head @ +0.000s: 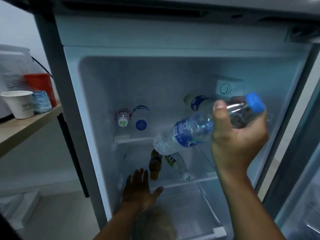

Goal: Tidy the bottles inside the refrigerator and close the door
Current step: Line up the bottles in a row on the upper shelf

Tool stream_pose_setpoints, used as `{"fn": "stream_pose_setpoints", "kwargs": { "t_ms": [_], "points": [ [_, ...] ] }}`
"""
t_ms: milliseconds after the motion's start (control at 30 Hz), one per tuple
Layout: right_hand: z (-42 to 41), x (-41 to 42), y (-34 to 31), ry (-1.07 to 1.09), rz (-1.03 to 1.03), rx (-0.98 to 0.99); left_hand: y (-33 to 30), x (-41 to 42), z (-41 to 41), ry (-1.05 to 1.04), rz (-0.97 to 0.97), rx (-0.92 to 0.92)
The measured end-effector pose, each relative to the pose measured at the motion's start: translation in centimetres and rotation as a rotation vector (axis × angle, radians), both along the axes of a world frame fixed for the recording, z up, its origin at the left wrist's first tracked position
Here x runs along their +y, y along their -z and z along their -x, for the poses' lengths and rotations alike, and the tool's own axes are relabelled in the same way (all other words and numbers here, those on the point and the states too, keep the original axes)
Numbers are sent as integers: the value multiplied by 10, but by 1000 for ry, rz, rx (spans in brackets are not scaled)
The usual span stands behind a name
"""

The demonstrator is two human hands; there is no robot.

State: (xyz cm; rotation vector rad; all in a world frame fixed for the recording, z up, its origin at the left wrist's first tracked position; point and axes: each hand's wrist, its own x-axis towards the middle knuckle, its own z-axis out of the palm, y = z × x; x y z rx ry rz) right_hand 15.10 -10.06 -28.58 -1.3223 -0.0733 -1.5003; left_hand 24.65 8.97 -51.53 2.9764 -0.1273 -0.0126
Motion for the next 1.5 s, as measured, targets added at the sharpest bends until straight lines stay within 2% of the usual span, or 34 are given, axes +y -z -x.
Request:
{"fn": "stream_pose_setpoints", "kwargs": {
  "t_ms": [167,300,500,633,767,867,1267,1400,1500],
  "points": [
    [-9,13,-8,-14,-21,-112,1,1,0,5,8,-7],
    [-23,20,12,-5,51,-13,3,2,0,12,10,-17],
    [-32,24,25,-141,47,69,3,1,0,14,13,-24],
    [-40,29,29,-222,181,288,1,2,0,13,16,-3],
    [-46,39,32,-307,421,583,2,2,0,14,19,1],
    [-55,52,34,-310,571,704,2,2,-1,9,30,19],
    [-126,64,37,-317,578,686,0,1,4,11,30,-25],
    [-129,59,43,-306,643,630,-2,1,3,21,34,-13],
    [-129,50,42,-347,640,633,-8,-1,6,12,114,0]
  ]
}}
